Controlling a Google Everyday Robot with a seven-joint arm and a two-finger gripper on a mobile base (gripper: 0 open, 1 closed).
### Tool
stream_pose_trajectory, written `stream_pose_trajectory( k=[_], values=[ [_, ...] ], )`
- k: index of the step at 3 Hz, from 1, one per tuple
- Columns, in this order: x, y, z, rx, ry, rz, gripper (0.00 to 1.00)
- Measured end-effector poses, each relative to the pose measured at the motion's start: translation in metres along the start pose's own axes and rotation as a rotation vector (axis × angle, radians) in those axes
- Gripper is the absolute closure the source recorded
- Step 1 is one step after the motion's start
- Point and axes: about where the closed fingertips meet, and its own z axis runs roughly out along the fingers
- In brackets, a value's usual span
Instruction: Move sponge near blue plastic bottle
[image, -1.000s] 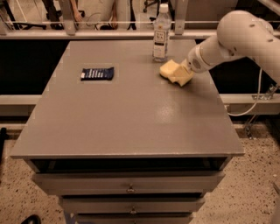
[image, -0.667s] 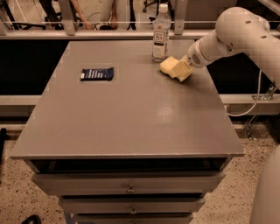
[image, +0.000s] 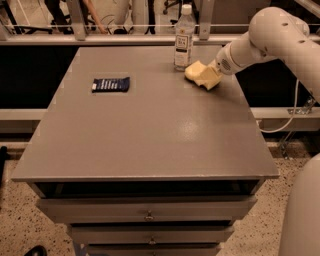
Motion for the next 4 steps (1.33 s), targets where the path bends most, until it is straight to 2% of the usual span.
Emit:
stream_pose_trajectory(
  k=[3,4],
  values=[
    [-0.0051,-0.0037,0.0021,0.02,-0.027,-0.004,0.18],
    [-0.0092,-0.0001,-0.0002,0.023,-0.045,-0.009,0.0]
  ],
)
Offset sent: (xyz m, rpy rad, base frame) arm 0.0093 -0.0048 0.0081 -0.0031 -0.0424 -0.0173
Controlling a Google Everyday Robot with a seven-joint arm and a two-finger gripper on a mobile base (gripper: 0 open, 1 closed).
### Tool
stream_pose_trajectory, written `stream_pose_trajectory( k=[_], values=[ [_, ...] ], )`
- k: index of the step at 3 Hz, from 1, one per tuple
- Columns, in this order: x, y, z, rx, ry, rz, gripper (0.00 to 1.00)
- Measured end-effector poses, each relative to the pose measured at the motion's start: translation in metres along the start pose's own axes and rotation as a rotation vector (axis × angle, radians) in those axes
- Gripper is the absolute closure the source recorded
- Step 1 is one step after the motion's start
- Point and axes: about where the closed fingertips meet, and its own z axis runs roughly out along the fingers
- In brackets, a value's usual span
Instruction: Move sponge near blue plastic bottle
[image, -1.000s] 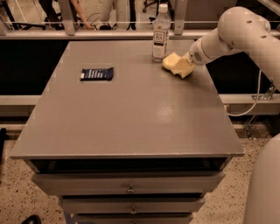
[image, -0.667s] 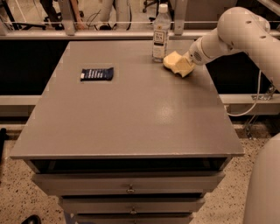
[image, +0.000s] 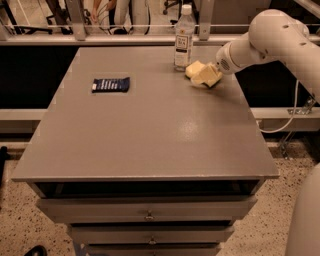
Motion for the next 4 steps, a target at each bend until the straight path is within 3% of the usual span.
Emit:
stream_pose_trajectory(
  k=[2,3,4],
  values=[
    [0.002,0.02,-0.047,0.011,-0.041,-0.02,0.0],
    [0.0,0.044,-0.098,0.008,-0.108,-0.047,0.0],
    [0.032,0.027,-0.137,0.051,-0.116,-0.02,0.0]
  ],
)
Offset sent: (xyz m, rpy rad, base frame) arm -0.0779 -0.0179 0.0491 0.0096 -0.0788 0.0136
